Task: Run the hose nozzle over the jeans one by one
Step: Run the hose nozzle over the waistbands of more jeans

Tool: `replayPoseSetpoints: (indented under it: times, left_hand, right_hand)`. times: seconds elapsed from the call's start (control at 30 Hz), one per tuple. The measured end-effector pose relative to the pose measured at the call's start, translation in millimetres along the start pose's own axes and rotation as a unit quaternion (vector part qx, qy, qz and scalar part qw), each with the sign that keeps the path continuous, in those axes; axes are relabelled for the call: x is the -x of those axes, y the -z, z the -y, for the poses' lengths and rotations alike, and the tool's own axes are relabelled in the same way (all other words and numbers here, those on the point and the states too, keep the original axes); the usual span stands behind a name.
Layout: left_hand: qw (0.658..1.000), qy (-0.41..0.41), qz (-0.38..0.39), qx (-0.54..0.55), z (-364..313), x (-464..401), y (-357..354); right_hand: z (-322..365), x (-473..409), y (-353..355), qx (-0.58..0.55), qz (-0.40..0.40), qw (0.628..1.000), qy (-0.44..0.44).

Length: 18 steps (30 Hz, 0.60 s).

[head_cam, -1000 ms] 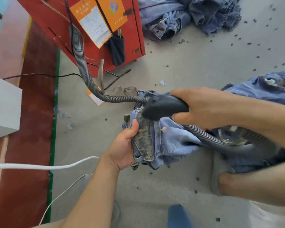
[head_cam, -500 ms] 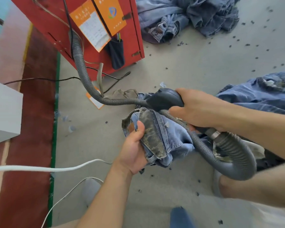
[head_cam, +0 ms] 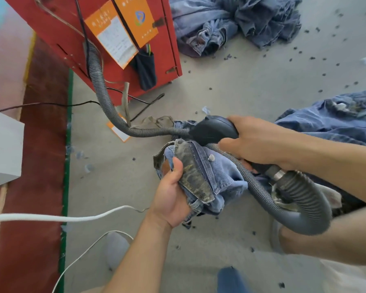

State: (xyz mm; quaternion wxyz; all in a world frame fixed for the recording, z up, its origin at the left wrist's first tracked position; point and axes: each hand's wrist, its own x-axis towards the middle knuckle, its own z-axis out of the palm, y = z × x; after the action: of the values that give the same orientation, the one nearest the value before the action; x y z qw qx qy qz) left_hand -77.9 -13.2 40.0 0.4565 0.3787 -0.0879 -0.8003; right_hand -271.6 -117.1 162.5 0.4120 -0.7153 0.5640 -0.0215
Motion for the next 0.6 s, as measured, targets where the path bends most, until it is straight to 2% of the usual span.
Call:
replayPoseSetpoints:
  times: [0.17,0.3,0.47,0.6]
  left_hand:
    - [1.000,-0.001,-0.001,0.007,-23,4,9]
    - [0.999,0.020,0.010,-0.033,-29,10,13]
    - [0.999,0.015,0.005,-0.035,-33,14,13]
    - [0.998,0.001,-0.003,-0.068,-36,16,9]
  right_hand:
    - [-3,22,30,0.190,0.092,0.966,0.148]
    - [-2,23,32,0.184,0.117,0.960,0.173]
    - [0,16,24,0.198,0.089,0.953,0.211]
    - [-2,15,30,0.202,0.103,0.950,0.214]
